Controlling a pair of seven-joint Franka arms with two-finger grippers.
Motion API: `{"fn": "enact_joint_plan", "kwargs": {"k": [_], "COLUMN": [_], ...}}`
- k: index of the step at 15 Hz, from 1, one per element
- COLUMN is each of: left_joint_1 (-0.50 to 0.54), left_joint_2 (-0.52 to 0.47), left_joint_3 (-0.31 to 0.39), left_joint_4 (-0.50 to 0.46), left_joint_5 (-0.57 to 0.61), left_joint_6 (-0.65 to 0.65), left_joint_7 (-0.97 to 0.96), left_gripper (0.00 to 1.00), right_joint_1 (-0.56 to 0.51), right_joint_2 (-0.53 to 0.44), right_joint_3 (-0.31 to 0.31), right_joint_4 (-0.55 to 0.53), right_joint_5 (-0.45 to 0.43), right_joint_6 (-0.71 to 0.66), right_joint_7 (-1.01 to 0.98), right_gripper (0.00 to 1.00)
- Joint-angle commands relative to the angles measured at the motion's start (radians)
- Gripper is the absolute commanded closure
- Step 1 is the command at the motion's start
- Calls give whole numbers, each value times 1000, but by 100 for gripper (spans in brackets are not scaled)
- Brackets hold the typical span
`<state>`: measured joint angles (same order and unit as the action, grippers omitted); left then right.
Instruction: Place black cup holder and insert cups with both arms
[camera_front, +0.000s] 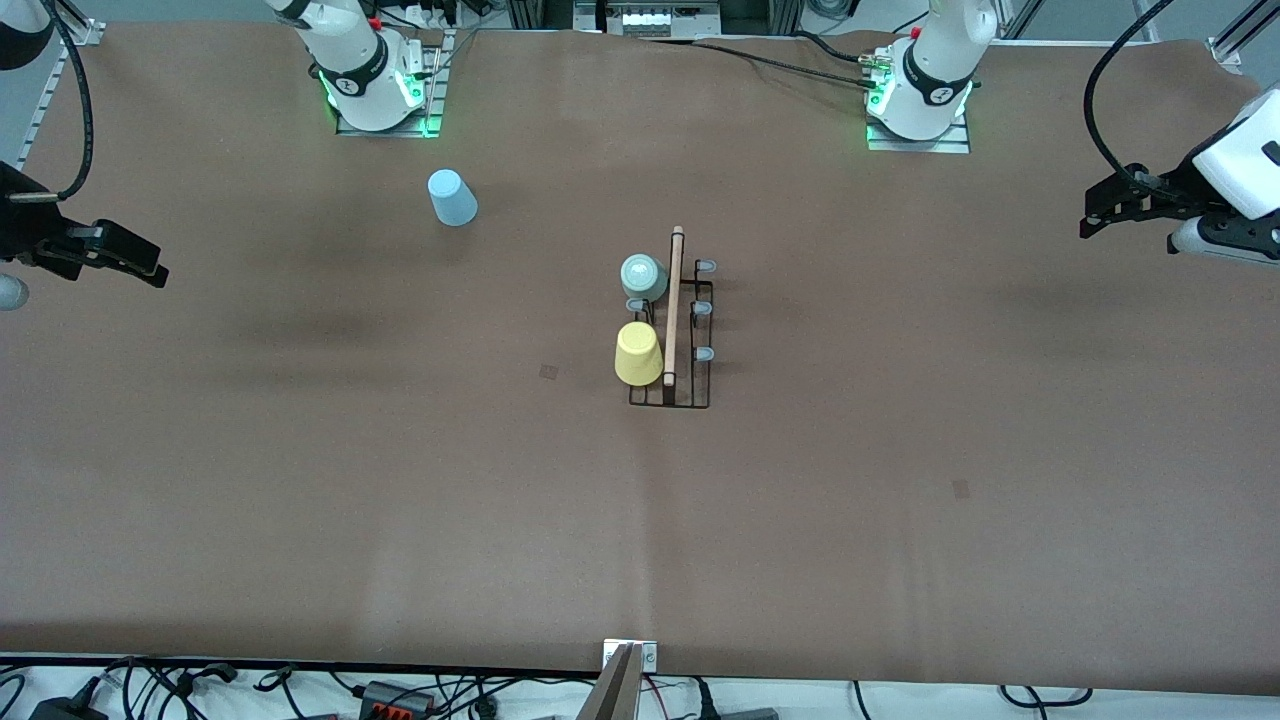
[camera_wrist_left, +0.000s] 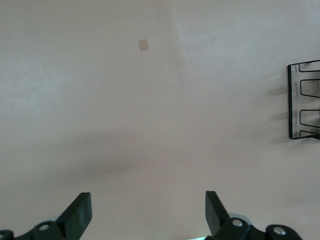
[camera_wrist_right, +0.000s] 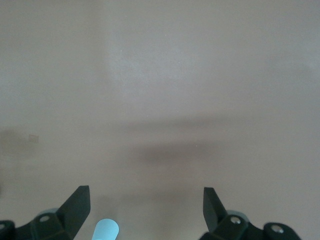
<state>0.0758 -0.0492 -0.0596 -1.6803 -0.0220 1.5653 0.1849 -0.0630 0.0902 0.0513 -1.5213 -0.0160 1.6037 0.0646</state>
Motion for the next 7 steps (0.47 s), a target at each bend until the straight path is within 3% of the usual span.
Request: {"fn": "enact_joint_plan", "kwargs": {"k": [1, 7], "left_joint_1": [6, 6], "left_joint_2": [2, 2], "left_joint_3": [1, 4], "left_joint_4": [7, 7], "left_joint_5": [-19, -21], "left_joint_6": [-2, -1], "left_joint_7": [14, 10], "left_gripper": [0, 0], "right_joint_1": [-8, -11], "right_joint_2": [-7, -12], "right_joint_3": [-2, -25], "right_joint_4": [4, 4], "right_joint_5": [14, 13], "right_joint_6": [-8, -28], "right_joint_7": [-20, -17], "right_gripper": [0, 0]}}
